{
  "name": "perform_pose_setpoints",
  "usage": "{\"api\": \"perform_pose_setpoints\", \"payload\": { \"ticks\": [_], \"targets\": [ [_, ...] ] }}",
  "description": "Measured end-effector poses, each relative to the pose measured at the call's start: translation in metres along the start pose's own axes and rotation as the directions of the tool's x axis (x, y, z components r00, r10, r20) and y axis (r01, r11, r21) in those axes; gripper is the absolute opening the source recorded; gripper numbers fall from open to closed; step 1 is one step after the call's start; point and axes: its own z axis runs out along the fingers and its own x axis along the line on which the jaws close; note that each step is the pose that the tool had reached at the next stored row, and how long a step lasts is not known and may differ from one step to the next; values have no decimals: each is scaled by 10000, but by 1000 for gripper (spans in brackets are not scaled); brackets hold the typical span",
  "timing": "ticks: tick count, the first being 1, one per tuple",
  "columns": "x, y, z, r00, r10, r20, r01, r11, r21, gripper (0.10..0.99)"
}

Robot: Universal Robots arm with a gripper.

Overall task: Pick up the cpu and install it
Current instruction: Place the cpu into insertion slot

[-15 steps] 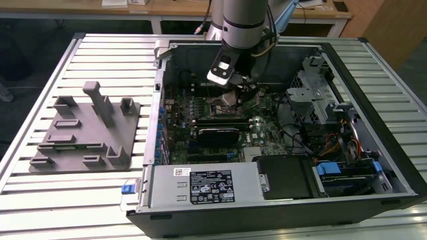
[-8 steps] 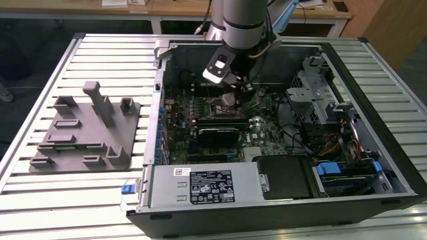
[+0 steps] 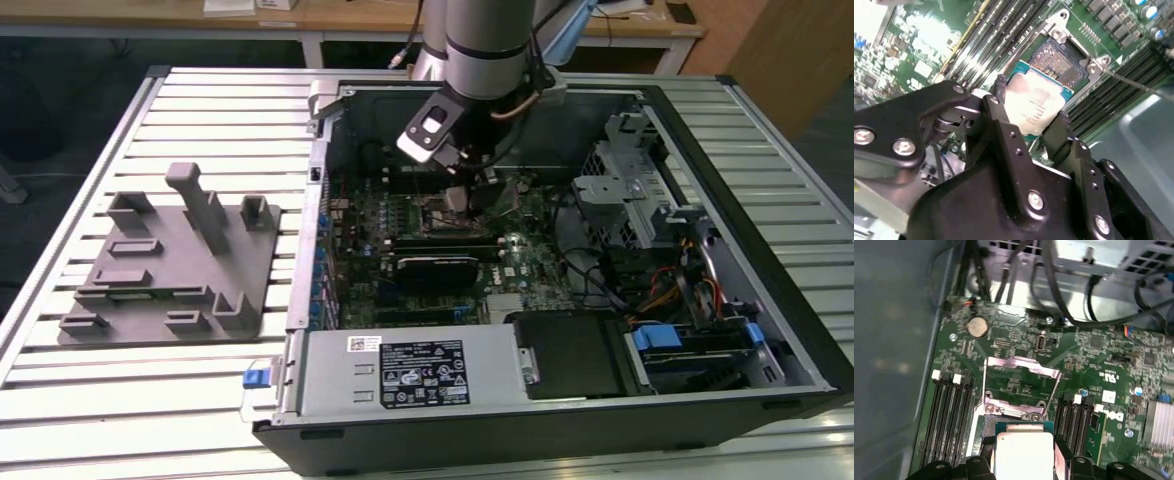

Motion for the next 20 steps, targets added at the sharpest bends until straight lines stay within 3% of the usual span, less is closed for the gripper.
{"api": "perform_pose_setpoints", "payload": {
  "ticks": [8,20],
  "targets": [
    [1,-2,16,9914,1310,56,-1309,9914,-12,545],
    [56,-54,101,9911,1331,53,-1331,9911,-13,545]
  ]
}}
